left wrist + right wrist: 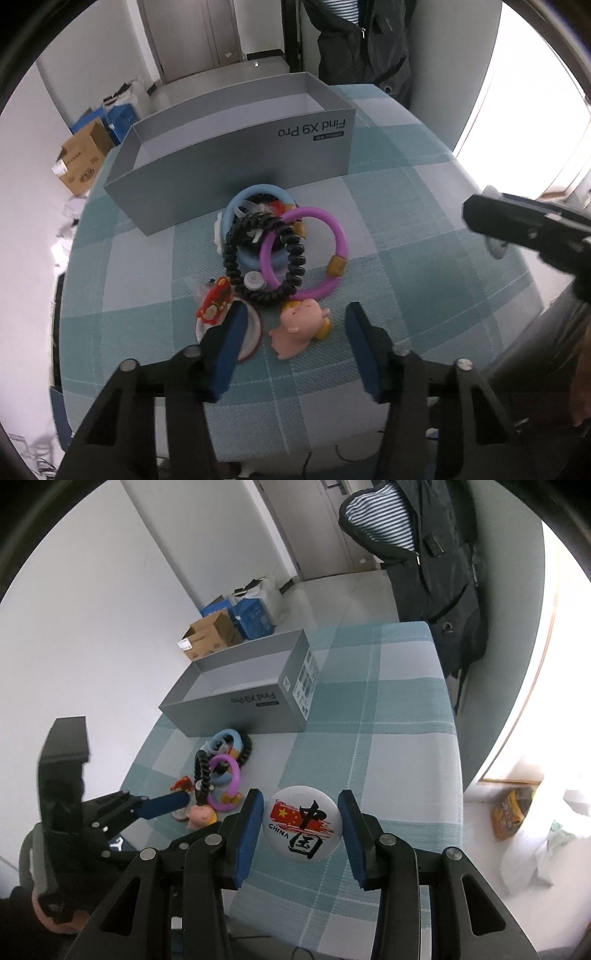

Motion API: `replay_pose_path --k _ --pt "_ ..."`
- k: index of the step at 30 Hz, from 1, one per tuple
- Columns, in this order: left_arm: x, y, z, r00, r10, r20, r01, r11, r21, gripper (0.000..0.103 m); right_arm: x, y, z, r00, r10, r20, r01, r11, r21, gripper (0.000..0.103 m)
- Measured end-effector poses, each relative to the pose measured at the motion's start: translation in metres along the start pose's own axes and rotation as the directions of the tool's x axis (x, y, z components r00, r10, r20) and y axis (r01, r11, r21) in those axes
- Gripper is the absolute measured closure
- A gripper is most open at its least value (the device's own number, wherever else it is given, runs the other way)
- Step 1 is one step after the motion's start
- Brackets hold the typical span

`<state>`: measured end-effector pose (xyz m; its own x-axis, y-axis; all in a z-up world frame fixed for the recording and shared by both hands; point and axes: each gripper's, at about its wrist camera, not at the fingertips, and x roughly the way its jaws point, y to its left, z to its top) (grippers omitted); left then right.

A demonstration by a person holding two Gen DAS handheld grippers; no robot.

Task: Organize jewelry
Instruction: 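Grasp the pink pig figurine with the left gripper while the right gripper holds the badge, then carry the pig and the badge over the grey box with both grippers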

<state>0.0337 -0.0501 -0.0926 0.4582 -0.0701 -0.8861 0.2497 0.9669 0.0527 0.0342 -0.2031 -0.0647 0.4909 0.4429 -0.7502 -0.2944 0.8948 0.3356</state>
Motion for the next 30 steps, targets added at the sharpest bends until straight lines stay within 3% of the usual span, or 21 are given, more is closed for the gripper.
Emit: replay_pose_path --k 4,11,20,26,30 --pt "0.0 0.0 -0.001 1.0 -0.02 0.001 0.02 1.0 0.004 0.078 -0.003 0.001 0.0 1.0 -0.011 0.013 0.011 1.0 -0.007 0.063" --pt "-0.003 0.011 0.0 0.992 -0.125 -0.006 0.124 0.988 -0.088 0.081 -0.005 -0.003 0.0 1.0 -0.001 0.016 0.001 1.0 0.011 0.063" --pt "-0.036 0.022 0.004 0.972 -0.218 0.09 0.228 0.964 -0.135 0.081 -0.003 0.002 0.001 1.0 0.002 0.014 -0.002 1.0 0.005 0.063" --pt "-0.061 0.038 0.017 0.96 -0.211 0.186 0.244 0.954 -0.177 0.081 -0.002 0.009 0.008 0.998 0.052 0.026 -0.052 0.999 0.013 0.063" --pt "-0.065 0.053 0.037 0.954 -0.204 0.221 0.252 0.944 -0.213 0.081 0.0 0.013 0.02 0.998 0.044 0.045 -0.044 0.999 0.001 0.063"
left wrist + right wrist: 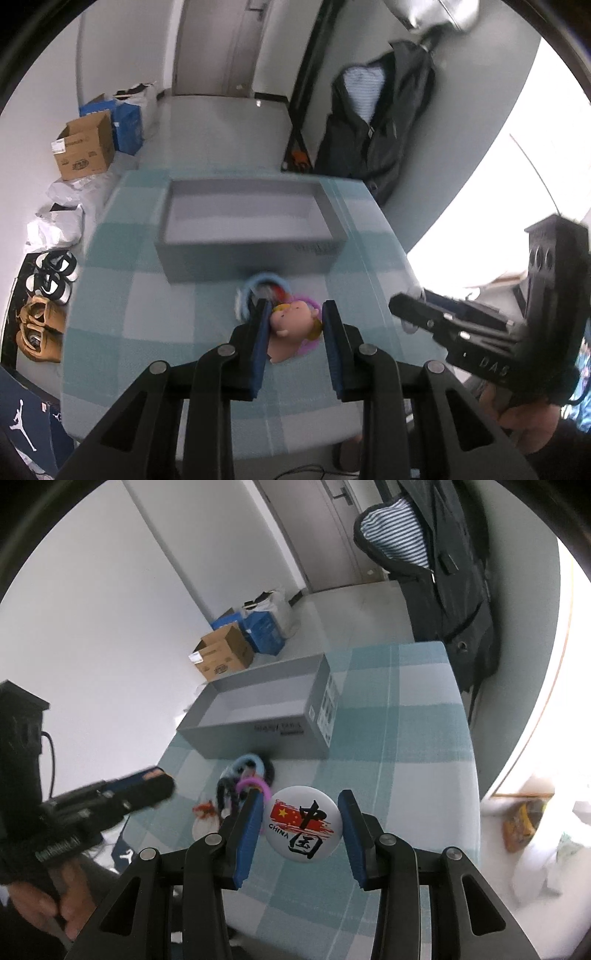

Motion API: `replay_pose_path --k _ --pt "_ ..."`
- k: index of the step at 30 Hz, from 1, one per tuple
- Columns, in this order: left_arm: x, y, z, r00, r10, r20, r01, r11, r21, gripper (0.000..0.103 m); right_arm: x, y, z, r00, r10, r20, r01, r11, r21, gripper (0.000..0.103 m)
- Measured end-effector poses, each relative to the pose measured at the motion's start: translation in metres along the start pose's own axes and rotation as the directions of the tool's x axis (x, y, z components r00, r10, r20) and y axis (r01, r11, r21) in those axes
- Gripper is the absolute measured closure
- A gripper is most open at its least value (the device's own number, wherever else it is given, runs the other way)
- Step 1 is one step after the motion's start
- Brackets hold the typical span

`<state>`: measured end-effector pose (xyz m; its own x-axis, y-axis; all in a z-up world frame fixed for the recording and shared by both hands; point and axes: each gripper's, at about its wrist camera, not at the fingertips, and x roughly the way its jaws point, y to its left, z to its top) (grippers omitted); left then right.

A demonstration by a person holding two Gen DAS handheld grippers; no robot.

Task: Organize jewelry
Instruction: 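Carry the pig and the badge over the grey box with both grippers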

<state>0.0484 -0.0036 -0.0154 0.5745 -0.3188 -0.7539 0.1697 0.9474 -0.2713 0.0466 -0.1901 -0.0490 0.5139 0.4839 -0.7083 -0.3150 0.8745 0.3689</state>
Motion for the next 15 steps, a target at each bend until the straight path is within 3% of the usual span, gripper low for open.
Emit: replay_pose_path --k 5,15 --pt "-0.003 0.018 0.027 0.999 0.019 0.04 -0.016 0.998 -0.062 0.081 -0.003 0.001 0.02 0.998 0.042 0.038 -0.042 0.999 0.015 0.063" --pt "0.027 0.039 0.069 0.999 0.018 0.046 -0.016 0.999 -0.048 0.081 0.018 0.028 0.088 0.992 0.095 0.081 -0.089 0.993 -0.073 0.063"
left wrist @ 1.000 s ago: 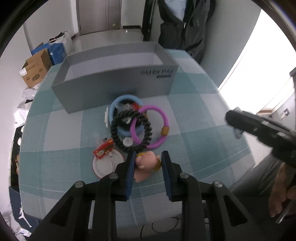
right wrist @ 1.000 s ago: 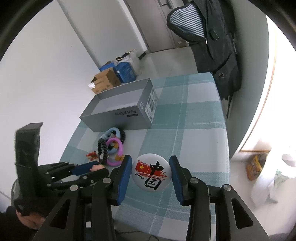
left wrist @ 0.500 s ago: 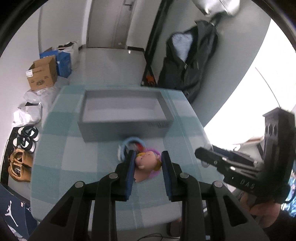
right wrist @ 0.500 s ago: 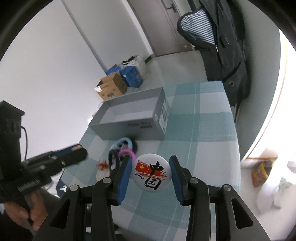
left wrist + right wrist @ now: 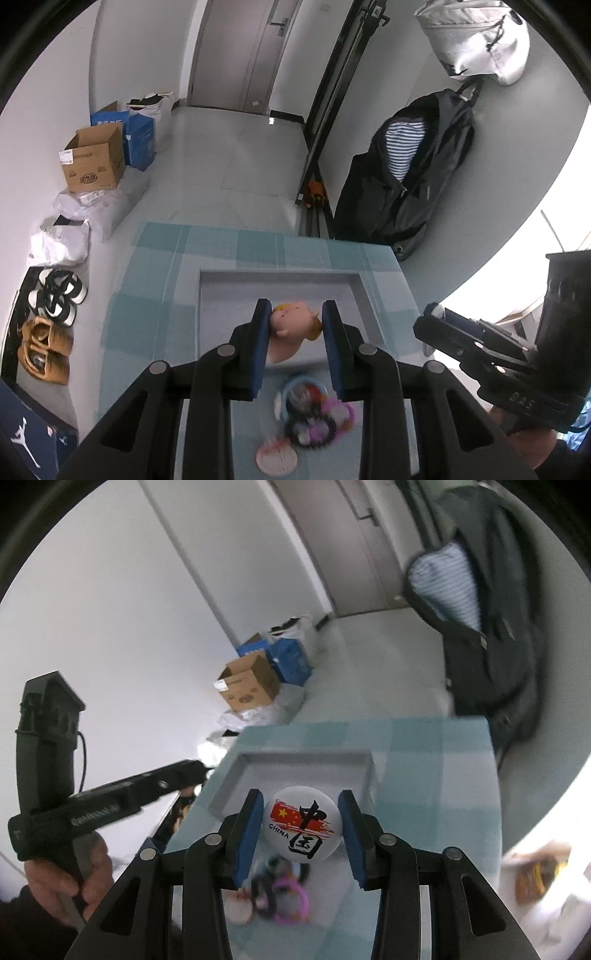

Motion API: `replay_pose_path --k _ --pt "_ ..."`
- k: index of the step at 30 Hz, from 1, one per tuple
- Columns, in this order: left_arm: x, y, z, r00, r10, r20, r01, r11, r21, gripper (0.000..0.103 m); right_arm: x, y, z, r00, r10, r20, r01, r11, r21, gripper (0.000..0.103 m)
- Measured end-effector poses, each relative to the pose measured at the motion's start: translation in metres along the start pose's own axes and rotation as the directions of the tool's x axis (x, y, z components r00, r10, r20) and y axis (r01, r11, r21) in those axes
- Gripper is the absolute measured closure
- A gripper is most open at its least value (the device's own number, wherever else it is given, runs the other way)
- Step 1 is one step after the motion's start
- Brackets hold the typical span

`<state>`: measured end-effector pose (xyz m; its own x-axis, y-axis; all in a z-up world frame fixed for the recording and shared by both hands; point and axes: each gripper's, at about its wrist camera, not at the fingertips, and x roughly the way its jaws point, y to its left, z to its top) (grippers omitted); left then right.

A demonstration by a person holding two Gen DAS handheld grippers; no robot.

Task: Organize jewelry
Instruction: 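Carry the pig and the badge over the grey box with both grippers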

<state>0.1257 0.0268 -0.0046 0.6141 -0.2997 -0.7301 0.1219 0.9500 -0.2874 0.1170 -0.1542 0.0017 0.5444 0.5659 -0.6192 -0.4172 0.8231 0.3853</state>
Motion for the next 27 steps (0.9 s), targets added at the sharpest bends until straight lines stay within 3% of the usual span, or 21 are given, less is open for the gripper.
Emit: replay_pose_path --k 7,14,18,27 --pt "0.027 0.017 0.01 0.999 -0.014 -0.05 0.012 1.0 -0.026 0.081 0.052 0.0 0.026 0.997 0.05 -0.061 -0.049 0.999 0.005 0.063" --pt "0.054 0.026 0.009 0.993 -0.026 -0.113 0.021 0.999 -0.041 0.081 0.092 -0.016 0.028 0.988 0.089 -0.128 -0.081 0.994 0.07 0.063" --pt "0.06 0.025 0.006 0.99 -0.024 -0.138 0.02 0.999 -0.036 0.081 0.099 -0.029 0.027 0.986 0.08 -0.147 -0.061 0.989 0.133 0.063" --pt "0.065 0.026 0.01 0.988 -0.046 -0.148 0.039 0.998 -0.046 0.08 0.104 -0.03 0.028 0.981 0.085 -0.172 -0.063 0.989 0.131 0.061"
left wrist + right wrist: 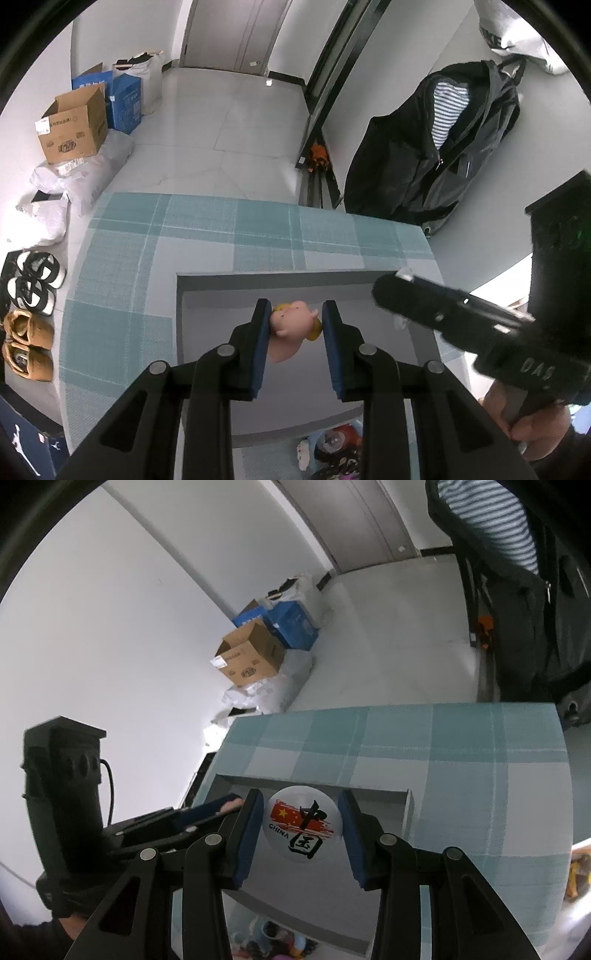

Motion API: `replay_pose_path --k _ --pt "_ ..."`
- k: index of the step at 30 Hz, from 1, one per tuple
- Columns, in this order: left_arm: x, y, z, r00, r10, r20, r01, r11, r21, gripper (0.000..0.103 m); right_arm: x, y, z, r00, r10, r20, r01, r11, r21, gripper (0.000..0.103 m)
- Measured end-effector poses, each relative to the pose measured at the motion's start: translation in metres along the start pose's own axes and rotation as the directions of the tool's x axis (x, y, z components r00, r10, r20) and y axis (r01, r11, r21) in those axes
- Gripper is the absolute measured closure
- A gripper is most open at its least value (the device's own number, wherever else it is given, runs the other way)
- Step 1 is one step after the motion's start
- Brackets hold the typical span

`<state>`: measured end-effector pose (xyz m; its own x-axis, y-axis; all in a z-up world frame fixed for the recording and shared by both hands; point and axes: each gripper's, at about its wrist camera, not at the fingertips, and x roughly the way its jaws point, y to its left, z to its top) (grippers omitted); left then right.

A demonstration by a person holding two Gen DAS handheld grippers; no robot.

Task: Organize jewelry
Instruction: 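Carry the pig and the badge over the grey box with both grippers, then open both grippers to drop the pig and badge into the box, then withdraw both grippers from the box back toward the jewelry pile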

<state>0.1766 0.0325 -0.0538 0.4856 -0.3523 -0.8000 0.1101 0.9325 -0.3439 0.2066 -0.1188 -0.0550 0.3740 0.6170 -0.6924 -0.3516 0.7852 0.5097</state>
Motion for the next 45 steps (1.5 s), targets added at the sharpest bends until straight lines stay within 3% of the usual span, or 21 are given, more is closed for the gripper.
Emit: replay_pose_path --k 2,4,6,7,9,11,17,20,25,36,39,45 --pt "0.003 0.001 0.001 1.0 -0.004 -0.015 0.003 1.0 -0.012 0.08 -0.001 -0.002 -0.001 1.0 -0.01 0.003 0.01 1.0 0.013 0.061" --pt "0.007 0.002 0.0 0.999 -0.023 -0.043 0.022 1.0 -0.015 0.08 -0.004 -0.005 -0.002 0.999 -0.042 0.01 0.041 0.999 0.029 0.047" --pt "0.005 0.002 -0.002 0.998 -0.034 -0.044 0.033 0.999 -0.016 0.077 -0.007 -0.008 0.0 1.0 -0.028 0.007 0.027 0.998 0.051 0.045" --pt "0.004 0.002 -0.002 0.998 -0.034 -0.045 0.034 0.999 -0.016 0.074 -0.009 -0.008 0.001 1.0 -0.023 0.01 0.022 0.998 0.054 0.045" --pt "-0.001 0.002 -0.002 0.998 -0.044 -0.036 0.043 0.999 -0.017 0.05 -0.015 -0.007 0.003 0.999 -0.024 0.027 0.023 0.998 0.054 0.041" --pt "-0.01 0.003 -0.002 0.999 -0.054 -0.009 0.054 0.998 -0.024 0.043 -0.023 -0.004 0.004 0.999 -0.017 0.045 0.015 0.999 0.052 0.037" --pt "-0.032 0.006 -0.007 0.997 -0.053 0.05 0.054 0.998 -0.019 0.043 -0.043 0.016 0.001 0.996 -0.021 0.088 0.023 1.0 -0.02 0.029" --pt "-0.049 0.009 -0.012 0.995 0.019 0.095 -0.018 1.0 -0.01 0.042 -0.052 0.021 -0.005 0.995 -0.037 0.098 0.042 0.998 -0.048 0.026" --pt "-0.072 0.021 -0.024 0.987 0.053 0.149 -0.048 0.998 -0.039 0.041 -0.066 0.024 -0.019 0.992 -0.054 0.113 0.06 0.997 -0.051 0.021" --pt "-0.082 0.004 -0.069 0.99 0.066 0.121 -0.073 0.996 0.06 0.035 -0.085 0.036 -0.06 0.986 -0.1 0.132 0.119 0.982 -0.144 0.008" --pt "-0.077 -0.001 -0.082 0.997 0.033 0.075 -0.039 0.996 0.083 0.035 -0.086 0.035 -0.068 0.987 -0.105 0.121 0.122 0.982 -0.146 0.005" --pt "-0.062 -0.014 -0.109 0.999 0.04 -0.016 -0.037 0.987 0.156 0.035 -0.084 0.037 -0.084 0.99 -0.124 0.071 0.134 0.976 -0.171 0.004"
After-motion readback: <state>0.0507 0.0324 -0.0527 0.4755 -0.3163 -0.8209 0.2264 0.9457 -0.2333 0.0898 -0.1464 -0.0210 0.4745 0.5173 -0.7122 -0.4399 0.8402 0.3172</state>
